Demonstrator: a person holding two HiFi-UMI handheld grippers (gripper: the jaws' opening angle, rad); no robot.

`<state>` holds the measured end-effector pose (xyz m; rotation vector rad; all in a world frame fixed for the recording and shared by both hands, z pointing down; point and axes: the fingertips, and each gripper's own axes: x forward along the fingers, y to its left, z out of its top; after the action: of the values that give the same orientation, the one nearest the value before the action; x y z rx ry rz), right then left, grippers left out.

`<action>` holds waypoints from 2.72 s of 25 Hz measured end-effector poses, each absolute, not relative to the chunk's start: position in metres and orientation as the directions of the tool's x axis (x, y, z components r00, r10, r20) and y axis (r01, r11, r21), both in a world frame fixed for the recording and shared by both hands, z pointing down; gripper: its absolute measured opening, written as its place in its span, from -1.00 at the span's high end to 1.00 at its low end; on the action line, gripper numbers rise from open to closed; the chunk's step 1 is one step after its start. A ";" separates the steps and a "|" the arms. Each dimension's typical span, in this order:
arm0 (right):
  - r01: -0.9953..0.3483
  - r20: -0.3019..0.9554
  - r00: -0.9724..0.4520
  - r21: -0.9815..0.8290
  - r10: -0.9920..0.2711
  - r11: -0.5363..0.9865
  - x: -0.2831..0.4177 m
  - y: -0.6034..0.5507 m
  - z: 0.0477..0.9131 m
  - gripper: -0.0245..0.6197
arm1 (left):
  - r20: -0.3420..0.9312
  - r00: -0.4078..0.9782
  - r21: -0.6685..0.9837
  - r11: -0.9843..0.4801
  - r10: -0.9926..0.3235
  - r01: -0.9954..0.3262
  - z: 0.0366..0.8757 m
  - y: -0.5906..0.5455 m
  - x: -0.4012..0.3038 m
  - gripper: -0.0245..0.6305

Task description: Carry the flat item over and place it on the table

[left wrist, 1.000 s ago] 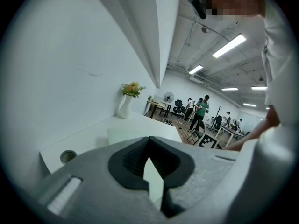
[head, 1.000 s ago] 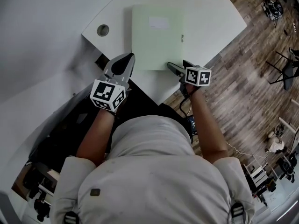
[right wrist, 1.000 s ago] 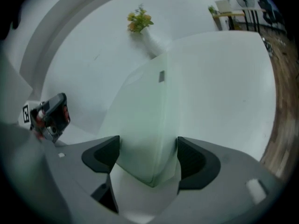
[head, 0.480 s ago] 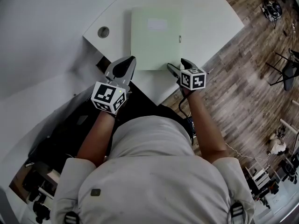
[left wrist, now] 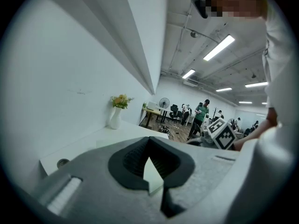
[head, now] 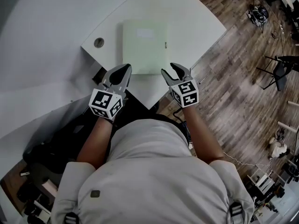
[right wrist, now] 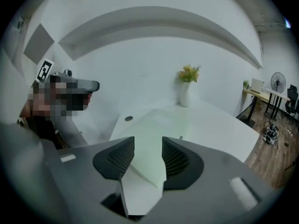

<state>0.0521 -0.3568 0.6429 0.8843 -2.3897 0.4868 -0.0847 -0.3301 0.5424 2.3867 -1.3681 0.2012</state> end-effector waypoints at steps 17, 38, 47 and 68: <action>-0.640 0.308 -0.739 -0.041 -0.599 0.768 0.077 -0.287 0.479 0.73 | 0.158 0.509 0.173 -0.484 -0.846 -0.858 0.436 -0.263 -0.041 0.93; -0.608 0.197 -0.784 -0.061 -0.588 0.791 0.083 -0.246 0.420 0.90 | 0.113 0.435 0.107 -0.425 -0.893 -0.899 0.377 -0.199 -0.058 0.93; -0.610 0.200 -0.782 -0.057 -0.589 0.790 0.066 -0.228 0.423 0.90 | 0.100 0.450 0.091 -0.442 -0.888 -0.892 0.371 -0.183 -0.082 0.93; -0.636 0.129 -0.767 -0.016 -0.629 0.772 0.024 -0.040 0.387 0.90 | 0.048 0.475 0.049 -0.473 -0.879 -0.880 0.346 0.002 -0.131 0.93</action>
<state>0.0238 -0.0395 0.3873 1.0203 -2.8468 0.0886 -0.1305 0.0024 0.3457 2.6396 -1.5766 0.0239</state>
